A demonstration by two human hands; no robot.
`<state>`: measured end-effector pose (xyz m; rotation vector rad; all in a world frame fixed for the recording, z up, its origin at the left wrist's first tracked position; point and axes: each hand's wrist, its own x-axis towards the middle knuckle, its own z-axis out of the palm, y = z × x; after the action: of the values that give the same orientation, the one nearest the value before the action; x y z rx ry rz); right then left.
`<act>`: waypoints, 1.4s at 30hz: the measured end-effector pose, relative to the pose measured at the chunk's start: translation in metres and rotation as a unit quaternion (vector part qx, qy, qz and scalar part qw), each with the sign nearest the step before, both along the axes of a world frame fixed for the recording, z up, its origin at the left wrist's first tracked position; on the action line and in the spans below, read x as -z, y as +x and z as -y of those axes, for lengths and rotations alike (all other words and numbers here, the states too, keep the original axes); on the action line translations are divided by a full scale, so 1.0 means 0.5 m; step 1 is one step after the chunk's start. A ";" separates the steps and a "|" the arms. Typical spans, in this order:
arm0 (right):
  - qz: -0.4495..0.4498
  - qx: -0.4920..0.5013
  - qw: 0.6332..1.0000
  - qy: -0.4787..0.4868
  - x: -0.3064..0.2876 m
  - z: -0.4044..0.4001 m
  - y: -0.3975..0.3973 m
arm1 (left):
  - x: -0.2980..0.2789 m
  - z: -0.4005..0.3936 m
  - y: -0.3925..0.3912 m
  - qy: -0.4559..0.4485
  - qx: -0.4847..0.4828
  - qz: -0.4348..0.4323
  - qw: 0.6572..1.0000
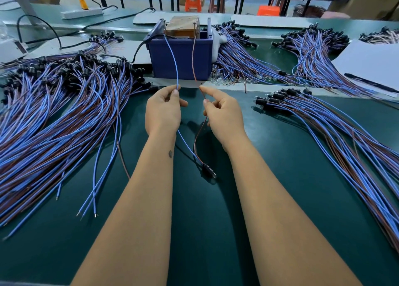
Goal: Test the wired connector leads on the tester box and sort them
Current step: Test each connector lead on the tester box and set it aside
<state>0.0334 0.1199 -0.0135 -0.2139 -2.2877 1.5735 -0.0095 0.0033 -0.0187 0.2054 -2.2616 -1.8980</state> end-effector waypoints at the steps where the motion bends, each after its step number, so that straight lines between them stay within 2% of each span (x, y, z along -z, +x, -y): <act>1: 0.002 0.000 1.000 0.002 0.000 0.000 0.000 | 0.000 0.000 0.000 0.002 -0.001 -0.001 1.000; 29: -0.016 0.013 1.000 -0.012 -0.009 0.003 0.021 | -0.003 0.001 0.005 0.019 -0.030 -0.012 0.999; 42: -0.043 0.080 0.992 -0.090 -0.017 0.000 0.026 | -0.004 0.002 0.008 0.032 -0.026 -0.013 0.999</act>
<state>0.0466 0.1198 -0.0048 -0.3589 -2.0116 1.6708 -0.0055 0.0024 -0.0166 0.2439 -2.1591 -1.9384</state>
